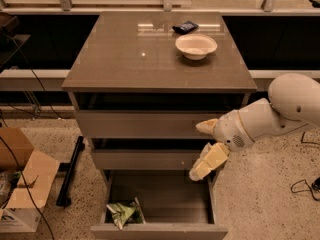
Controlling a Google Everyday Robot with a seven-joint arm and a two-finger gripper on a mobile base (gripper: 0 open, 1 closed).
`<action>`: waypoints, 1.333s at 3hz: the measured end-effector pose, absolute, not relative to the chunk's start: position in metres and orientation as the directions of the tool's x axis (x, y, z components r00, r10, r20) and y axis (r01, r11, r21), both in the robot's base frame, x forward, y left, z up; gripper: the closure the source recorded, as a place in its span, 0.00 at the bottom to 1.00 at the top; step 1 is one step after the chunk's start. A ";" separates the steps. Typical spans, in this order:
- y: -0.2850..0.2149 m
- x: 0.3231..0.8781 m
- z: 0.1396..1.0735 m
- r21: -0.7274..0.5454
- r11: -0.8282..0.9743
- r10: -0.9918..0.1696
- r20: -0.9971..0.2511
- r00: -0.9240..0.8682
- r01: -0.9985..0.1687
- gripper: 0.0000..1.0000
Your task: Pick green jalapeno chip bag from bottom drawer and place on counter
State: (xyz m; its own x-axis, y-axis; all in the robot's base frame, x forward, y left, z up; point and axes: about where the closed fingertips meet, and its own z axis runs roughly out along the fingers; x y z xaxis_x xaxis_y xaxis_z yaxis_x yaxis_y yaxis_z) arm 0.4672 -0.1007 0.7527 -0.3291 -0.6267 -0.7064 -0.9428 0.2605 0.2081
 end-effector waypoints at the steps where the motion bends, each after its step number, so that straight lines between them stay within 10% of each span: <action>1: -0.091 0.467 0.740 0.225 0.285 -0.616 -0.702 -0.358 -0.932 0.00; 4: 0.028 0.481 0.603 0.365 0.171 -0.336 -0.852 -0.403 -0.915 0.00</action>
Offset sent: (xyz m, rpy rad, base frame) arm 0.0027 0.0851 -0.1054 0.3379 0.1280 -0.0453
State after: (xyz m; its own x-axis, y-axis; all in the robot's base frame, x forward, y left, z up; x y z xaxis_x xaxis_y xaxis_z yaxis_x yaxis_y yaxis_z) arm 0.4806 0.0275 0.6029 -0.4025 -0.3358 -0.8516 -0.9151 0.1711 0.3651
